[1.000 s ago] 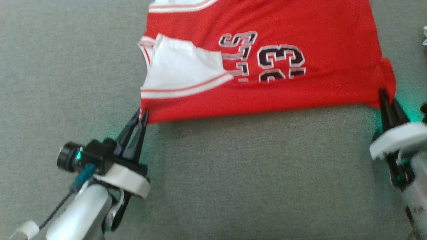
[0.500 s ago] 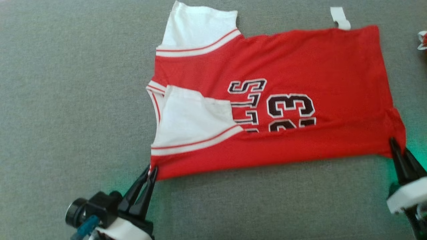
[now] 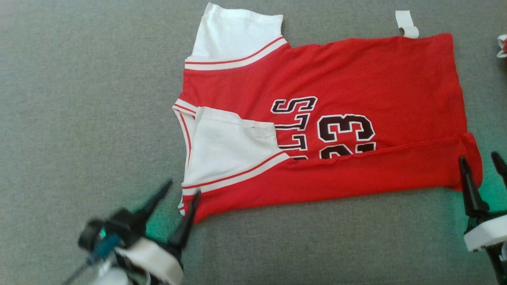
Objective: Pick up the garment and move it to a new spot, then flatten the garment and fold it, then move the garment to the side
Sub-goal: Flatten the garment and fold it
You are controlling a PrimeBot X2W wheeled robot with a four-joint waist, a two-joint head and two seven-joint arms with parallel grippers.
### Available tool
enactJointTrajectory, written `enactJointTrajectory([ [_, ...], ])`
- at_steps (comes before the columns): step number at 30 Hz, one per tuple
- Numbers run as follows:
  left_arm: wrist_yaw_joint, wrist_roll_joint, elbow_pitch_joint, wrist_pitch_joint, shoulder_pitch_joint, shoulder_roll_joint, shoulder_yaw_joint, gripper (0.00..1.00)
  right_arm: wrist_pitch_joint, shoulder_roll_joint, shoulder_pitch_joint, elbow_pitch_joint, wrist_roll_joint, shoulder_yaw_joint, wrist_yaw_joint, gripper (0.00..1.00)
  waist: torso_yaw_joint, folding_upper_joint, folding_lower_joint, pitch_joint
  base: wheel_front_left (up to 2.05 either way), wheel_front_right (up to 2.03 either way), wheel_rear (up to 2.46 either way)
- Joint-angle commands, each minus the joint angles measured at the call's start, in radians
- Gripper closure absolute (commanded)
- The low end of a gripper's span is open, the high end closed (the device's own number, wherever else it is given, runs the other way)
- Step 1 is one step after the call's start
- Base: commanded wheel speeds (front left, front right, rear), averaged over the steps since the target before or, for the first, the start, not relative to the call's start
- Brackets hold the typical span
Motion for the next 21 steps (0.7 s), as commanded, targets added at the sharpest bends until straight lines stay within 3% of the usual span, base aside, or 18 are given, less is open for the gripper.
enactJointTrajectory([
  [1, 0.001, -0.006, -0.050, -0.007, -0.088, 0.035, 0.067, 0.00, 0.006, -0.018, 0.015, -0.063, -0.020, -0.007, 0.007, 0.00, -0.007, 0.0000, 0.0000, 0.018, 0.00, 0.00, 0.00],
  [6, -0.049, 0.007, -0.080, 0.051, -0.324, 0.082, 0.139, 0.00, 0.018, -0.004, -0.027, -0.133, -0.069, -0.006, 0.007, 0.00, -0.024, 0.0000, 0.0000, 0.066, 0.00, 0.00, 0.00],
  [11, -0.172, -0.011, 0.019, 0.218, -0.629, 0.102, 0.149, 0.00, 0.043, -0.014, -0.093, -0.175, -0.083, 0.050, 0.007, 0.00, -0.079, 0.0000, 0.0000, 0.118, 0.00, 0.00, 0.00],
  [12, -0.172, -0.011, 0.019, 0.218, -0.629, 0.102, 0.149, 0.00, 0.043, -0.014, -0.093, -0.175, -0.083, 0.050, 0.007, 0.00, -0.079, 0.0000, 0.0000, 0.118, 0.00, 0.00, 0.00],
  [15, -0.236, -0.057, 0.123, 0.343, -0.789, 0.092, 0.128, 0.00, 0.048, -0.024, -0.133, -0.182, -0.084, 0.077, 0.007, 0.00, -0.122, 0.0000, 0.0000, 0.147, 0.00, 0.00, 0.00],
  [21, -0.268, -0.174, 0.325, 0.616, -1.002, 0.091, 0.065, 0.00, 0.042, -0.015, -0.178, -0.180, -0.082, 0.120, 0.007, 0.00, -0.206, 0.0000, 0.0000, 0.206, 0.00, 0.00, 0.00],
])
